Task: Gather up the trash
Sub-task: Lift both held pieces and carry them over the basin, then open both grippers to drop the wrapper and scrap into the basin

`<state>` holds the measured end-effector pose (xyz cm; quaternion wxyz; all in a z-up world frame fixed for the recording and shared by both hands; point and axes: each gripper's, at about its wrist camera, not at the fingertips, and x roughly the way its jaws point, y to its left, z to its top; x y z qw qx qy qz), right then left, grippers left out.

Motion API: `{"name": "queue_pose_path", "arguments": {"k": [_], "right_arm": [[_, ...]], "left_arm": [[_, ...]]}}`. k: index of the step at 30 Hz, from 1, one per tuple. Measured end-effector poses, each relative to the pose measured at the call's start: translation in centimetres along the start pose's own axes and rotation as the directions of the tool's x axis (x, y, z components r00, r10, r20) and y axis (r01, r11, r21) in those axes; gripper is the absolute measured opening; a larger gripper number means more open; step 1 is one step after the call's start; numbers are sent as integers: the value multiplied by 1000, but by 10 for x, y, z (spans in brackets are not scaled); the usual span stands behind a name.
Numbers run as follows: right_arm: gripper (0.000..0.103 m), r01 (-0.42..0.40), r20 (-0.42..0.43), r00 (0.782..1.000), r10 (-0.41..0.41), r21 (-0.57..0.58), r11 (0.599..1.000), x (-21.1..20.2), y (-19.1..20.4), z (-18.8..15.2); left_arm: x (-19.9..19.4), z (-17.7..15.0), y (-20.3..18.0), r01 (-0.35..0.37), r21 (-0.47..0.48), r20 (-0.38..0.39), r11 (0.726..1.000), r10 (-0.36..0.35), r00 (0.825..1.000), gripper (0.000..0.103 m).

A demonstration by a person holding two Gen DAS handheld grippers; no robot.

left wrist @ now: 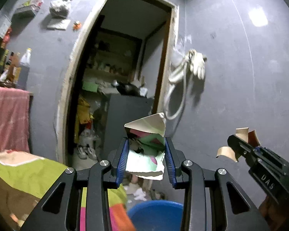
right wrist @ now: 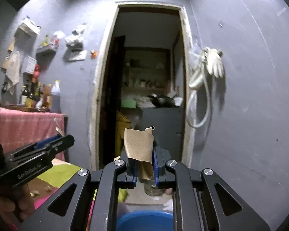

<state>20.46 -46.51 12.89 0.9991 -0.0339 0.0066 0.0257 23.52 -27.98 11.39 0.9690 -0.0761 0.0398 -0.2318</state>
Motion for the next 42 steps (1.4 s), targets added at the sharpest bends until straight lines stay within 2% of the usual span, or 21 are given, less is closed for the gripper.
{"name": "queue_pose_path", "arguments": {"k": [3, 7, 11, 14, 15, 17, 19, 22, 25, 27, 29, 30, 33, 36, 38, 40, 42], "right_arm": [[11, 13, -64, 998, -11, 23, 1000, 8, -18, -21], [11, 18, -151, 988, -9, 58, 998, 18, -34, -50], [11, 7, -258, 966, 19, 103, 995, 37, -43, -79], [12, 13, -321, 946, 34, 144, 990, 51, -49, -96], [14, 18, -343, 939, 36, 155, 988, 55, -51, -102], [26, 26, -367, 929, 42, 177, 984, 59, -54, -109], [26, 29, -382, 923, 50, 197, 980, 61, -57, -114], [27, 36, -397, 916, 54, 216, 976, 63, -60, -118], [31, 46, -404, 913, 55, 236, 971, 64, -63, -117], [37, 45, -405, 912, 60, 245, 968, 65, -65, -115], [51, 44, -410, 910, 67, 257, 965, 68, -65, -112], [51, 43, -412, 908, 75, 270, 962, 69, -66, -111], [52, 44, -412, 908, 74, 270, 962, 69, -64, -105], [54, 32, -385, 920, 73, 259, 965, 64, -56, -93], [63, 27, -357, 932, 63, 240, 970, 59, -48, -81], [70, 16, -323, 944, 62, 231, 973, 53, -40, -69], [74, 0, -280, 958, 63, 220, 975, 46, -29, -51]], "left_arm": [[26, -18, -10, 17, -9, -91, 1000, -17, 996, 31], [61, -45, -14, 16, -42, -240, 999, -26, 970, 31], [91, -70, -11, 18, -97, -374, 995, -54, 926, 31], [113, -86, -5, 8, -146, -471, 989, -77, 879, 31], [115, -91, -4, 0, -150, -492, 989, -75, 867, 31], [125, -96, -1, -1, -161, -542, 987, -88, 836, 32], [130, -99, 3, 8, -173, -567, 985, -106, 817, 32], [133, -99, 7, 19, -182, -583, 983, -124, 803, 35], [129, -97, 10, 18, -187, -576, 982, -124, 808, 37], [128, -95, 13, 14, -207, -569, 978, -132, 812, 37], [123, -88, 17, 10, -217, -553, 976, -132, 822, 37], [119, -84, 20, 11, -217, -546, 976, -131, 827, 37], [108, -72, 24, 12, -204, -514, 979, -117, 850, 43], [90, -56, 31, 13, -183, -459, 983, -97, 883, 47], [77, -45, 37, 12, -173, -427, 985, -87, 900, 47], [63, -34, 46, 4, -171, -394, 985, -72, 916, 58], [45, -23, 56, -6, -170, -351, 985, -54, 935, 65]]}}
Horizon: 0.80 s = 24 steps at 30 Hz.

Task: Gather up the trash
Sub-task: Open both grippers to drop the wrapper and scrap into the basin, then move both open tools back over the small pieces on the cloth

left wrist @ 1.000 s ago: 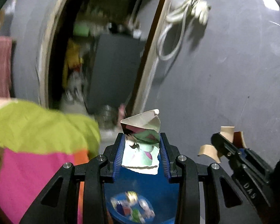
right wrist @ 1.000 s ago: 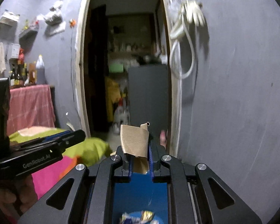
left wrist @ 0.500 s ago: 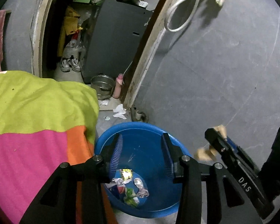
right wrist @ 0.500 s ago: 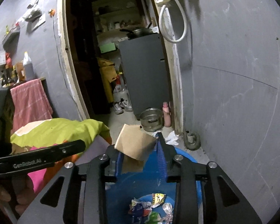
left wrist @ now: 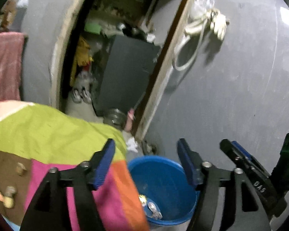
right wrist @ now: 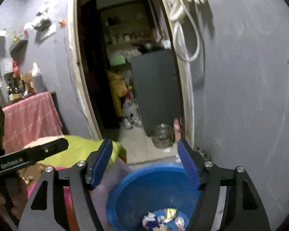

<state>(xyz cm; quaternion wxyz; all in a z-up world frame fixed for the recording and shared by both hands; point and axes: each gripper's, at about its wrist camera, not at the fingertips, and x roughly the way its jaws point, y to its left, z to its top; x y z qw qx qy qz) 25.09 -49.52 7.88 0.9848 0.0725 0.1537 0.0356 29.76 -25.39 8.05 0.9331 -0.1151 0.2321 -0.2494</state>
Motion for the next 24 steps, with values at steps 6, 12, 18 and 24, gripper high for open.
{"name": "queue_pose_path", "arguments": {"k": [6, 12, 18, 24], "right_arm": [[92, -75, 97, 992, 79, -45, 996, -23, 49, 24], [103, -159, 160, 972, 170, -79, 984, -33, 104, 27], [103, -236, 196, 947, 255, -114, 965, -33, 154, 12], [103, -291, 149, 938, 313, -154, 944, -20, 195, -8]], "left_arm": [[-62, 15, 31, -66, 19, 99, 998, 64, 993, 89], [-126, 14, 73, -146, 0, 186, 989, 143, 972, 98], [-171, 8, 113, -235, -12, 214, 972, 232, 949, 101], [-193, -9, 149, -315, -13, 197, 949, 311, 930, 101]]}}
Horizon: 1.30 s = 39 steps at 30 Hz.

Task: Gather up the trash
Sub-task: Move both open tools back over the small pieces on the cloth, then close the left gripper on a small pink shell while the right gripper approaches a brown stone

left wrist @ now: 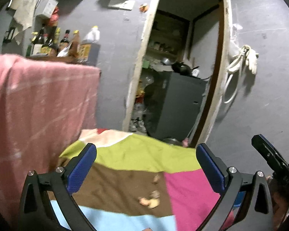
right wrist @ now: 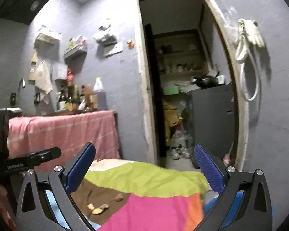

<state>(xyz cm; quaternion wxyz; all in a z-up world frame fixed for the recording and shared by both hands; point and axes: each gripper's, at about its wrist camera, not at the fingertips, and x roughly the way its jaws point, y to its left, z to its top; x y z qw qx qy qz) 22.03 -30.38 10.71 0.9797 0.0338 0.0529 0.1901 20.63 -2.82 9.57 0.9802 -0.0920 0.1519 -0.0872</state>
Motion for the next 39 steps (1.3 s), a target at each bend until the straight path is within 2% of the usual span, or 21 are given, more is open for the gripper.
{"name": "queue_pose_path", "arguments": {"k": [6, 12, 14, 15, 16, 19, 20, 23, 25, 27, 29, 34, 39], "right_arm": [[103, -16, -89, 996, 14, -20, 1000, 23, 14, -19], [103, -31, -226, 974, 25, -23, 999, 47, 9, -37], [93, -52, -267, 963, 46, -16, 999, 53, 8, -44], [88, -58, -290, 956, 51, -17, 998, 57, 8, -47], [81, -66, -314, 948, 58, -17, 998, 60, 8, -52], [68, -94, -381, 921, 85, -5, 996, 71, 7, -64], [63, -105, -402, 910, 98, 3, 994, 74, 7, -68], [54, -127, -458, 880, 127, 30, 991, 84, 6, -79], [52, -144, -486, 861, 151, 52, 988, 89, 7, -86], [51, -159, -509, 844, 171, 68, 985, 93, 7, -92], [49, -168, -526, 832, 178, 66, 983, 97, 9, -95], [49, -180, -544, 818, 186, 66, 982, 106, 12, -98], [49, -194, -560, 805, 194, 60, 979, 113, 18, -99]], "left_arm": [[11, -25, 21, -20, -12, -102, 1000, 19, 995, 101], [33, -48, 28, 0, -7, -238, 1000, -2, 971, 100], [39, -56, 27, 12, 3, -275, 1000, -11, 961, 100], [42, -59, 27, 23, 2, -294, 1000, -21, 956, 97], [47, -62, 28, 36, -2, -315, 999, -35, 949, 89], [64, -71, 27, 66, -16, -393, 998, -67, 917, 70], [70, -74, 27, 73, -19, -416, 997, -75, 906, 68], [83, -78, 27, 91, -32, -461, 995, -95, 882, 60], [92, -82, 25, 102, -41, -488, 994, -109, 866, 51], [100, -84, 24, 111, -37, -510, 993, -114, 853, 48], [104, -85, 22, 119, -27, -515, 993, -116, 849, 48], [112, -86, 18, 109, 5, -539, 994, -89, 837, 32], [109, -88, 14, 132, 34, -538, 991, -93, 838, 22]]}}
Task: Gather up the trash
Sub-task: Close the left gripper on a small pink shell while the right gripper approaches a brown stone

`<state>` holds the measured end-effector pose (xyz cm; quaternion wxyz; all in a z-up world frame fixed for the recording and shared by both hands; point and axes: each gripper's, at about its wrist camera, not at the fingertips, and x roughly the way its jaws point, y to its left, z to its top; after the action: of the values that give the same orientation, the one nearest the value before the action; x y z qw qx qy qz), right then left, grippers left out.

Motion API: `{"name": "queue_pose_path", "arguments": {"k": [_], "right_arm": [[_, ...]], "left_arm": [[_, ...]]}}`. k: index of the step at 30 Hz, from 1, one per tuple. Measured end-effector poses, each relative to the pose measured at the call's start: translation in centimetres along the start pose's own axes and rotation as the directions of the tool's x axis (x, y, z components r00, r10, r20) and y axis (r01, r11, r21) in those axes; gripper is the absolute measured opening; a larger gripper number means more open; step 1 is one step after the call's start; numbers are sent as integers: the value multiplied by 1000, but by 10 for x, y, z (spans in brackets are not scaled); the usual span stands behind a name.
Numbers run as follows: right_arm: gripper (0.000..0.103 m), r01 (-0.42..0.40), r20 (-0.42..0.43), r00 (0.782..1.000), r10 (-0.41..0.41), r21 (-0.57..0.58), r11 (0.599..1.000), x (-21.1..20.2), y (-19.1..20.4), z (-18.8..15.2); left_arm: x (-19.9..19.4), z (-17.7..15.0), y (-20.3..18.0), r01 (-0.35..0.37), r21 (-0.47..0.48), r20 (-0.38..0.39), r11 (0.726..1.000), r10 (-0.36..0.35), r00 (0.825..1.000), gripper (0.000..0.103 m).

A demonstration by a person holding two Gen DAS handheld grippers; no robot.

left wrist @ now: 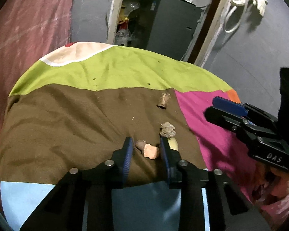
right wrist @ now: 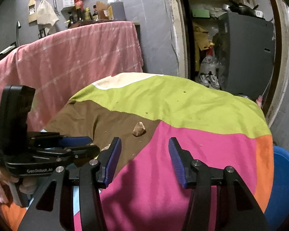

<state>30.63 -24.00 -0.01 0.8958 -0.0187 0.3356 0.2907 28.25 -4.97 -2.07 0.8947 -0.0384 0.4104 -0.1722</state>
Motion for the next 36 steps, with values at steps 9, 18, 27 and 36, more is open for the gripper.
{"name": "queue_pose_path", "arguments": {"k": [9, 18, 27, 36], "right_arm": [[48, -26, -55, 998, 25, -15, 1000, 15, 10, -1], [46, -39, -101, 994, 35, -34, 999, 28, 20, -1], [41, -107, -175, 980, 98, -40, 993, 52, 32, 4], [19, -141, -199, 971, 131, -37, 989, 60, 39, 3]], "left_arm": [[-4, 1, 10, -20, -36, 27, 999, 21, 999, 0], [-12, -1, 30, 35, -117, 32, 993, -31, 999, 0], [-21, -6, 37, 20, -153, 42, 988, -14, 999, 0], [-23, -4, 37, 52, -135, 61, 989, -44, 997, 0]]}}
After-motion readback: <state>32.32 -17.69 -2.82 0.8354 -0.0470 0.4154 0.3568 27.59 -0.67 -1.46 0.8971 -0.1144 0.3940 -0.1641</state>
